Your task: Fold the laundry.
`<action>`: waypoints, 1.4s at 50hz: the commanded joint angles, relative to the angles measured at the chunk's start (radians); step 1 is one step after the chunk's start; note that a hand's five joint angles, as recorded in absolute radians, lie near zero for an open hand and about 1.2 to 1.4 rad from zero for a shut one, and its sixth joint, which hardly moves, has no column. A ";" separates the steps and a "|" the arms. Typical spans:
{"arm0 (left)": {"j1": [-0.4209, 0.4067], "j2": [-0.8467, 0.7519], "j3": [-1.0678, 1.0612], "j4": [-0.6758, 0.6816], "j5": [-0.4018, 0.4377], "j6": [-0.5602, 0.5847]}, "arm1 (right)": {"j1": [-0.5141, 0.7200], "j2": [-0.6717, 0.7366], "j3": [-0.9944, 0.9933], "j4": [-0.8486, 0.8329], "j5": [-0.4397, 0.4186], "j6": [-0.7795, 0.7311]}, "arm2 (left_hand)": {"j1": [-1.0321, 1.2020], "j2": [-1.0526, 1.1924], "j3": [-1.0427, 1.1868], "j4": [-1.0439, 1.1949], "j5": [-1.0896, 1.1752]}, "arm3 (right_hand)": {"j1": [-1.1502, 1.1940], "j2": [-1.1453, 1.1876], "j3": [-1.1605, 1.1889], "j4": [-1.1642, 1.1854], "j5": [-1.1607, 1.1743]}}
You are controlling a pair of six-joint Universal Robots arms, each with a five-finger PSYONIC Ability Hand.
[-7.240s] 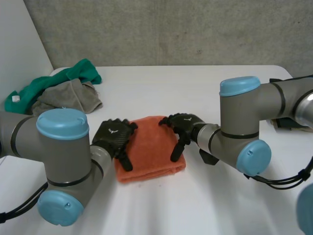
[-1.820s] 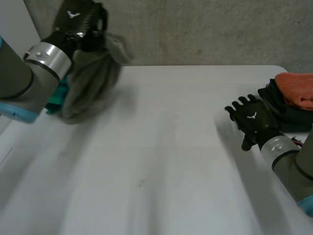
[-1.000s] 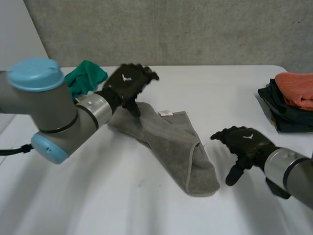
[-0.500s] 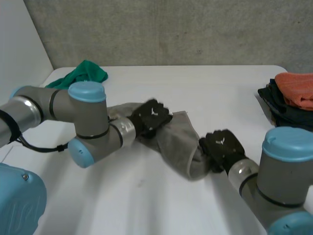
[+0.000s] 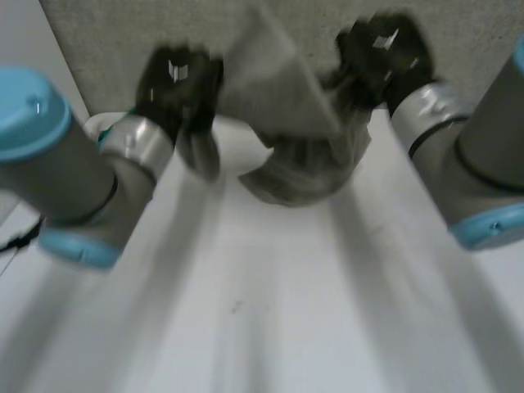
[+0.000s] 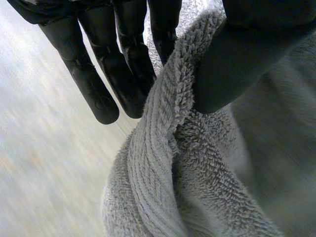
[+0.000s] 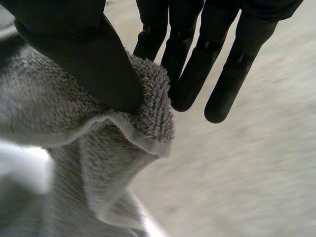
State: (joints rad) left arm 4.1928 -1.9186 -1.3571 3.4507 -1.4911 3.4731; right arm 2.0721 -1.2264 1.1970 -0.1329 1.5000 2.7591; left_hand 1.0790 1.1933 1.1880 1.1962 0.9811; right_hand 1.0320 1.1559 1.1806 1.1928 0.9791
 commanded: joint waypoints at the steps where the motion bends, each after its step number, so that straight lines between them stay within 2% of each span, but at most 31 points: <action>1: 0.000 0.122 -0.410 -0.054 0.002 0.006 | 0.103 0.128 0.125 0.153 -0.064 -0.004 | 0.317 0.203 0.208 0.200 0.241 | 0.364 0.240 0.216 0.203 0.243; 3: 0.000 0.148 -0.494 -0.058 0.003 0.012 | 0.103 0.168 0.171 0.190 -0.072 -0.006 | 0.122 0.008 0.013 0.005 0.045 | 0.364 0.240 0.216 0.203 0.243; 6: -0.002 0.188 -0.557 -0.090 0.000 0.015 | 0.103 0.215 0.211 0.199 -0.073 -0.009 | -0.332 -0.447 -0.441 -0.449 -0.409 | 0.364 0.240 0.216 0.203 0.243; 11: 0.000 0.282 -0.553 -0.146 0.000 0.017 | 0.100 0.219 0.227 0.199 -0.075 -0.004 | -0.604 -0.718 -0.713 -0.721 -0.681 | 0.364 0.240 0.216 0.203 0.243; 13: -0.002 0.312 -0.539 -0.151 0.002 0.017 | 0.101 0.219 0.228 0.199 -0.076 -0.003 | -0.616 -0.730 -0.725 -0.733 -0.693 | -0.014 -0.138 -0.163 -0.175 -0.136; 14: -0.005 0.337 -0.518 -0.151 0.011 0.014 | 0.103 0.214 0.231 0.199 -0.072 -0.003 | -0.630 -0.745 -0.739 -0.748 -0.707 | -0.560 -0.684 -0.708 -0.721 -0.681; 15: -0.007 0.348 -0.507 -0.151 0.011 0.014 | 0.102 0.212 0.233 0.199 -0.069 -0.001 | -0.634 -0.748 -0.743 -0.751 -0.710 | -0.780 -0.904 -0.929 -0.941 -0.902; 16: -0.007 0.352 -0.496 -0.151 0.012 0.014 | 0.102 0.208 0.234 0.199 -0.067 0.000 | -0.639 -0.754 -0.748 -0.757 -0.716 | -0.857 -0.981 -1.006 -1.018 -0.979; 19: -0.014 0.346 -0.436 -0.148 0.022 0.011 | 0.094 0.107 0.271 0.199 -0.064 0.019 | -0.642 -0.757 -0.751 -0.760 -0.719 | -0.857 -0.981 -1.006 -1.018 -0.979; 22: -0.033 0.300 -0.396 -0.148 0.044 0.014 | 0.048 0.033 0.311 0.199 -0.066 0.039 | -0.634 -0.748 -0.743 -0.751 -0.710 | -0.857 -0.981 -1.006 -1.018 -0.979; 25: -0.074 0.149 -0.303 -0.153 0.121 0.018 | -0.016 -0.007 0.338 0.205 -0.064 0.040 | -0.616 -0.730 -0.725 -0.733 -0.693 | -0.857 -0.981 -1.006 -1.018 -0.979; 29: -0.086 0.016 -0.220 -0.179 0.164 0.032 | -0.079 -0.059 0.383 0.207 -0.073 0.030 | -0.613 -0.727 -0.722 -0.730 -0.690 | -0.857 -0.981 -1.006 -1.018 -0.979; 34: -0.100 -0.098 -0.154 -0.219 0.175 0.104 | -0.190 -0.079 0.441 0.207 -0.087 -0.007 | -0.592 -0.707 -0.701 -0.710 -0.669 | -0.857 -0.981 -1.006 -1.018 -0.979; 36: -0.112 -0.151 -0.122 -0.231 0.181 0.168 | -0.234 -0.079 0.492 0.204 -0.118 -0.058 | -0.572 -0.686 -0.681 -0.689 -0.649 | -0.857 -0.981 -1.006 -1.018 -0.979; 39: -0.129 -0.220 -0.087 -0.235 0.178 0.239 | -0.254 -0.079 0.522 0.200 -0.139 -0.087 | -0.467 -0.581 -0.576 -0.584 -0.543 | -0.857 -0.981 -1.006 -1.018 -0.979; 41: -0.138 -0.260 -0.062 -0.242 0.176 0.270 | -0.271 -0.077 0.544 0.197 -0.153 -0.099 | -0.311 -0.425 -0.420 -0.428 -0.388 | -0.857 -0.981 -1.006 -1.018 -0.979; 44: -0.145 -0.298 -0.044 -0.251 0.176 0.285 | -0.291 -0.077 0.564 0.193 -0.164 -0.099 | -0.305 -0.419 -0.414 -0.422 -0.381 | -0.857 -0.981 -1.006 -1.018 -0.979; 52: -0.143 -0.330 -0.025 -0.252 0.178 0.290 | -0.307 -0.077 0.587 0.164 -0.182 -0.101 | -0.238 -0.352 -0.347 -0.355 -0.314 | -0.857 -0.981 -1.006 -1.018 -0.979; 54: -0.143 -0.330 -0.022 -0.254 0.178 0.290 | -0.307 -0.079 0.582 0.162 -0.182 -0.101 | 0.005 -0.109 -0.104 -0.112 -0.072 | -0.857 -0.981 -1.006 -1.018 -0.979; 55: -0.145 -0.330 -0.020 -0.254 0.173 0.291 | -0.307 -0.079 0.581 0.162 -0.182 -0.101 | 0.248 0.133 0.139 0.130 0.171 | -0.857 -0.981 -1.006 -1.018 -0.979; 56: -0.146 -0.330 -0.020 -0.252 0.170 0.291 | -0.307 -0.079 0.578 0.164 -0.182 -0.101 | 0.317 0.202 0.208 0.199 0.240 | -0.857 -0.981 -1.006 -1.018 -0.979; 61: -0.146 -0.297 -0.017 -0.252 0.138 0.291 | -0.307 -0.081 0.556 0.161 -0.188 -0.102 | 0.317 0.203 0.208 0.200 0.241 | -0.857 -0.981 -1.006 -1.018 -0.979; 64: -0.145 -0.199 -0.025 -0.254 0.101 0.288 | -0.302 -0.081 0.523 0.162 -0.207 -0.113 | 0.317 0.203 0.208 0.200 0.241 | -0.857 -0.981 -1.006 -1.018 -0.979; 70: -0.148 -0.002 -0.071 -0.286 0.086 0.287 | -0.294 -0.070 0.432 0.167 -0.310 -0.217 | 0.317 0.203 0.208 0.200 0.241 | -0.857 -0.981 -1.006 -1.018 -0.979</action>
State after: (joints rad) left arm 4.0475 -2.0931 -1.3876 3.1943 -1.3875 3.7615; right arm 1.7710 -1.3062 1.7052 0.0288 1.2746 2.6310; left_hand 1.1013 1.1885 1.1871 1.1955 0.9594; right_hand 0.2223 0.2126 0.2026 0.2028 0.0403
